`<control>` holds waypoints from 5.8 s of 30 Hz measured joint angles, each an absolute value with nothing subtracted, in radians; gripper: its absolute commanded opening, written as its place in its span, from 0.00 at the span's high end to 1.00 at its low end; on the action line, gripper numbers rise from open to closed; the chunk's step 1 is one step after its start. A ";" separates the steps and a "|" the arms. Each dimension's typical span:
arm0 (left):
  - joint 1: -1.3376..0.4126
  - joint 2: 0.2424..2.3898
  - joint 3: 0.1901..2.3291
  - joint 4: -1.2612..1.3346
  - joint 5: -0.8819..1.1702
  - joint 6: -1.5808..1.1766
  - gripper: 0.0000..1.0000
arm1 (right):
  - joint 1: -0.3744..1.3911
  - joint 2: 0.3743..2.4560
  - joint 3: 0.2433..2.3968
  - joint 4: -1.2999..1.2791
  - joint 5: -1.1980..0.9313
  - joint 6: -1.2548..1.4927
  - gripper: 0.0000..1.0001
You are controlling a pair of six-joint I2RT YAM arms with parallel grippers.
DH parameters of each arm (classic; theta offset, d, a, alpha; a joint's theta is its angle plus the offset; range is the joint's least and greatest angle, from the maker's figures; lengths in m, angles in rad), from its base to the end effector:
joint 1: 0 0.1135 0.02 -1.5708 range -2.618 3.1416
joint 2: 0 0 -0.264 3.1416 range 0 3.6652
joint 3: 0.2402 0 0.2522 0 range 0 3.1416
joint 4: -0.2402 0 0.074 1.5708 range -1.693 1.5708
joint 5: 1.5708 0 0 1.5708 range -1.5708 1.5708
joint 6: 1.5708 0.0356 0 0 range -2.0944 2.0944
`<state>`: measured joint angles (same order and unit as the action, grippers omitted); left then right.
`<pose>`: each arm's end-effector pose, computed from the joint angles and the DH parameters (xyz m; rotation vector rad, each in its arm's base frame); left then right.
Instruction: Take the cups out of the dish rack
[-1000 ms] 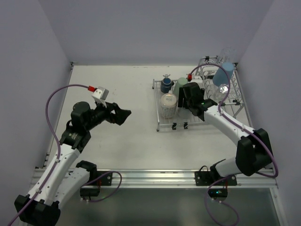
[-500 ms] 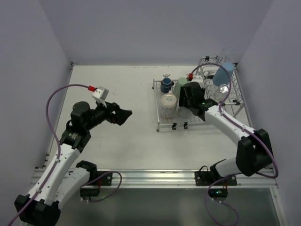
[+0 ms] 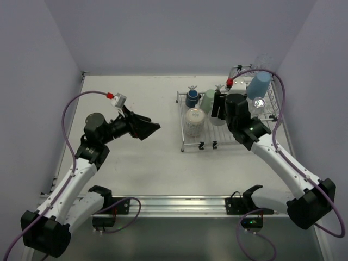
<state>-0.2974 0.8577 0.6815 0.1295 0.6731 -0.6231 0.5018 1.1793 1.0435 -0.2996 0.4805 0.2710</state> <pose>0.1854 -0.0800 0.3245 0.2791 1.7358 -1.2296 0.2410 0.1134 0.3393 0.0773 1.9527 0.0259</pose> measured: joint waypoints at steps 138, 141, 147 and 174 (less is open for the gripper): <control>-0.199 1.481 1.715 -0.726 -0.214 -0.225 0.00 | 0.571 1.034 0.857 -0.174 -0.026 0.467 0.01; -0.233 1.246 1.523 -0.553 -0.059 -0.258 0.00 | 0.579 1.114 0.927 -0.233 0.077 0.437 0.01; -0.305 1.031 1.139 -0.371 0.138 -0.300 0.00 | 0.631 1.262 1.034 -0.324 0.217 0.416 0.01; -0.315 1.028 0.902 -0.294 0.307 -0.294 0.00 | 0.669 1.599 1.311 -0.493 0.355 0.386 0.01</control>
<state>-0.3149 1.0283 0.9020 -0.2939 0.3065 -0.2939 0.6685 1.5993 1.3109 -0.4931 0.3553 0.3859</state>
